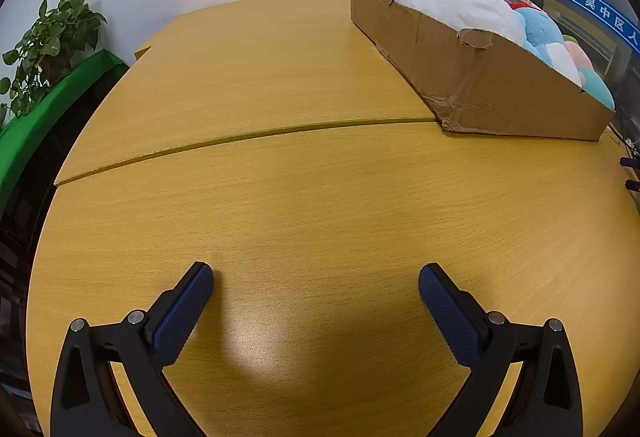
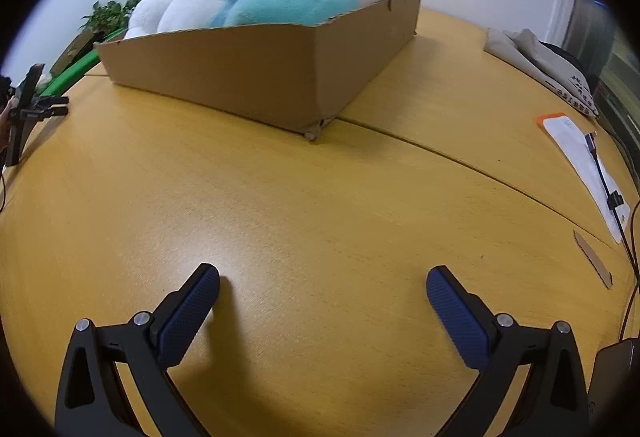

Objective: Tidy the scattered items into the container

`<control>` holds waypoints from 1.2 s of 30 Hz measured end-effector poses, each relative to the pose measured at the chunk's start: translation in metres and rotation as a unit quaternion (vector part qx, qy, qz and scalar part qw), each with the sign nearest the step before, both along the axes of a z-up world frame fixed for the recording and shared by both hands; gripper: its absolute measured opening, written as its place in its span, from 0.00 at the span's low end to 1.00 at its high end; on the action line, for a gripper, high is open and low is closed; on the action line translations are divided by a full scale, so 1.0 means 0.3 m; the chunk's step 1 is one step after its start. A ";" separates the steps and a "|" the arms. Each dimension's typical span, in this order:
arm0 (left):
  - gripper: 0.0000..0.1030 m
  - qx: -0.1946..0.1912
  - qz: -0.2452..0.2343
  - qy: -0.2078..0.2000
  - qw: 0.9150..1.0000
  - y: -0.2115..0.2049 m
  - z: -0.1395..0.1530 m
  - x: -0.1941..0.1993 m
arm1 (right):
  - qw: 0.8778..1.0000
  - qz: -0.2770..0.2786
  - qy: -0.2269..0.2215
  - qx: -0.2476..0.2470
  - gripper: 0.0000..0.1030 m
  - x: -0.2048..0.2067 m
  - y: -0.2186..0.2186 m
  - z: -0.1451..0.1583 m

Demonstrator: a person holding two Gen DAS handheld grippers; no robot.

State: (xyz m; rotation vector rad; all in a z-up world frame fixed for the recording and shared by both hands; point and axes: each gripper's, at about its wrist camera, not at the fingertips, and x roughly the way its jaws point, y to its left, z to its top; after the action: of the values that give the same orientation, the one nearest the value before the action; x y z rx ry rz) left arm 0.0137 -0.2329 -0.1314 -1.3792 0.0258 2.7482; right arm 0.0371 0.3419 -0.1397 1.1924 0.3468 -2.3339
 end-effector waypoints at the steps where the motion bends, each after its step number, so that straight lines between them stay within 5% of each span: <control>1: 1.00 0.000 0.000 0.000 1.000 0.000 0.000 0.000 | 1.000 -0.001 0.000 0.000 1.00 0.001 -0.001 0.001; 36: 1.00 0.000 0.001 -0.001 1.000 0.002 -0.002 0.000 | 1.000 0.001 0.001 0.000 1.00 -0.005 0.009 0.000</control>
State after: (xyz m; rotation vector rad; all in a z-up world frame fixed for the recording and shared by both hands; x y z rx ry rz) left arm 0.0138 -0.2322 -0.1321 -1.3816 0.0250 2.7489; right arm 0.0354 0.3446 -0.1398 1.1902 0.3491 -2.3325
